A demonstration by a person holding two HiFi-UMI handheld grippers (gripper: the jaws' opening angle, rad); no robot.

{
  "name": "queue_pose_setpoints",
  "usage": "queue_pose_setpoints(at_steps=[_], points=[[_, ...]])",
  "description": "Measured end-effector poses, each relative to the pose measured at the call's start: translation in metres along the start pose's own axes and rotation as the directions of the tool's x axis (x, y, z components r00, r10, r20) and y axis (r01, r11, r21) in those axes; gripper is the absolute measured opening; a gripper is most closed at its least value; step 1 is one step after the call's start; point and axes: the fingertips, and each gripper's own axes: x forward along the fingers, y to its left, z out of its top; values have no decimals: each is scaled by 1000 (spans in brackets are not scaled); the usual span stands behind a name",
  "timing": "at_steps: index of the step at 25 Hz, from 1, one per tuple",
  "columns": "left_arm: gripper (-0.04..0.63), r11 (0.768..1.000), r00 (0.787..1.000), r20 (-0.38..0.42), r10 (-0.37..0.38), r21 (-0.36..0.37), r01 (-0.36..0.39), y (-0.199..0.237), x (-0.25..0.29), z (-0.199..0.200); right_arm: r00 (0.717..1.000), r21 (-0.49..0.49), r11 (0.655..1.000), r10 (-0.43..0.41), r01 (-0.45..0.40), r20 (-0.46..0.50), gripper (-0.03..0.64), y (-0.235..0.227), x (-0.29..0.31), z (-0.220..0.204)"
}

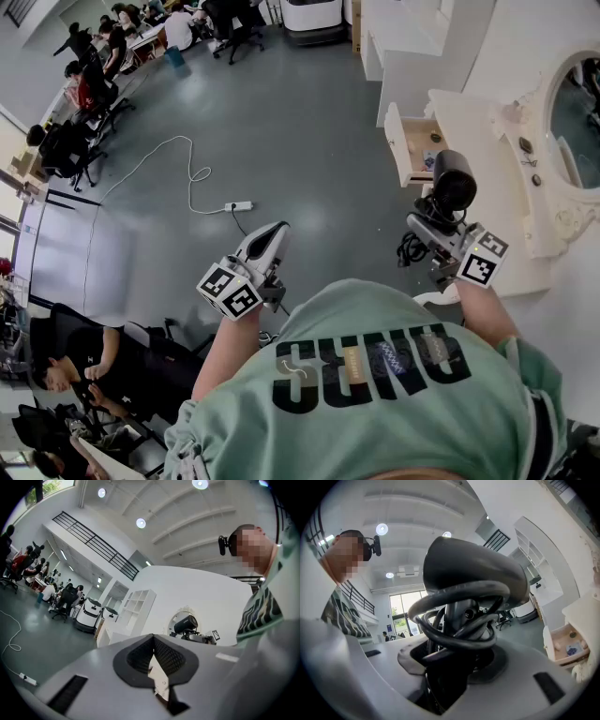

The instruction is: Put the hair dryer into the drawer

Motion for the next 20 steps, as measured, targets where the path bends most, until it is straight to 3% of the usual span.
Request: queue_pose_setpoints(at_steps=[14, 20], points=[[9, 1000, 1000, -1, -14, 5, 14, -4, 6, 4, 1000, -19, 1000, 12, -12, 5, 175, 5, -2, 7], [9, 1000, 1000, 0, -9, 12, 9, -25, 28, -2, 1000, -2, 1000, 25, -25, -5, 179, -9, -24, 15]])
